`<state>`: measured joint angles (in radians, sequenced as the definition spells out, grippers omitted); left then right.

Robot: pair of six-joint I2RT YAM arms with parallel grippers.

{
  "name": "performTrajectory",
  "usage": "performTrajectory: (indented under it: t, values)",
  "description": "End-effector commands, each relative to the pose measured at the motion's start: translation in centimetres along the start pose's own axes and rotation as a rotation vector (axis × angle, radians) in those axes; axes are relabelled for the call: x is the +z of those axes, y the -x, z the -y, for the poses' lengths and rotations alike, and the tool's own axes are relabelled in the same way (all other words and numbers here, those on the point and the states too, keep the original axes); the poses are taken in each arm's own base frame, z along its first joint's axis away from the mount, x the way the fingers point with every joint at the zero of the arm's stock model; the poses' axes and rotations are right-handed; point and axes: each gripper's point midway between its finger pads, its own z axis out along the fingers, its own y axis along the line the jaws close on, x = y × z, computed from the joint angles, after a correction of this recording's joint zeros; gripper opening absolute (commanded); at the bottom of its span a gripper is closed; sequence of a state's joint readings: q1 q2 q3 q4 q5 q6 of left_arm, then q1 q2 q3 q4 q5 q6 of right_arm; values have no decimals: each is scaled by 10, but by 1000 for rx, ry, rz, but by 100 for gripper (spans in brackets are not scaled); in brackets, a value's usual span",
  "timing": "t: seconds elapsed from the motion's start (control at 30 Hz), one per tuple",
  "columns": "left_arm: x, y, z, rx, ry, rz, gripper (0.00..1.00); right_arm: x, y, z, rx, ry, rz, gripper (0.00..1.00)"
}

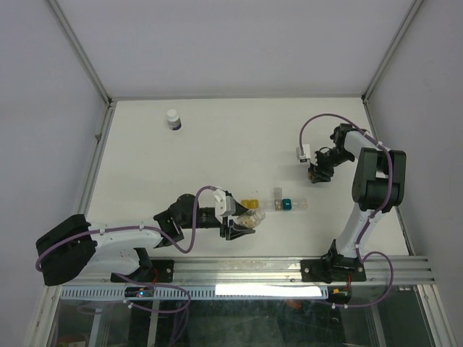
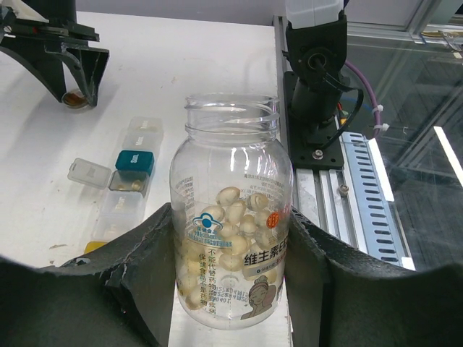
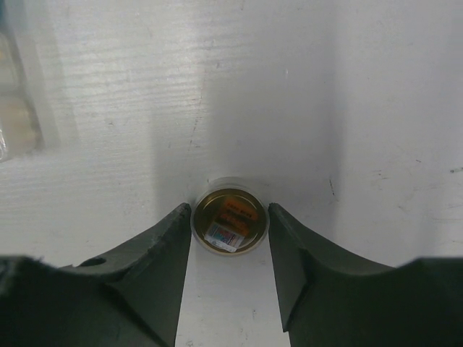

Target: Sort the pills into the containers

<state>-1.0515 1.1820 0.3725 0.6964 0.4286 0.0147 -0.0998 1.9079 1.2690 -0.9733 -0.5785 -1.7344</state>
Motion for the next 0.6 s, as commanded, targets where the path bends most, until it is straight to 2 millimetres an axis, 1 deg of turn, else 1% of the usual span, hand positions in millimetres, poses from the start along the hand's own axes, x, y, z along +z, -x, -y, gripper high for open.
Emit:
performTrajectory:
  t: [0.0, 0.13, 0.23, 0.33, 0.4, 0.47, 0.57]
  values:
    - [-6, 22, 5, 31, -24, 75, 0, -6, -5, 2, -11, -38, -59, 50]
    - [-11, 27, 9, 27, -30, 92, 0, -10, -2, -2, -3, -44, -58, 48]
    - [-13, 27, 9, 20, -20, 89, 0, -13, 2, -7, 7, -42, -53, 40]
    - [-14, 27, 11, 6, -27, 82, 0, -23, 14, -11, 13, -56, -28, 32]
    - [-15, 29, 14, -1, -39, 84, 0, -31, 27, -17, 13, -68, 3, 28]
    - [-16, 31, 16, -3, -50, 88, 0, -43, 46, -26, 14, -82, 57, 25]
    - [-16, 34, 19, -2, -63, 89, 0, -63, 86, -44, 36, -107, 168, 22]
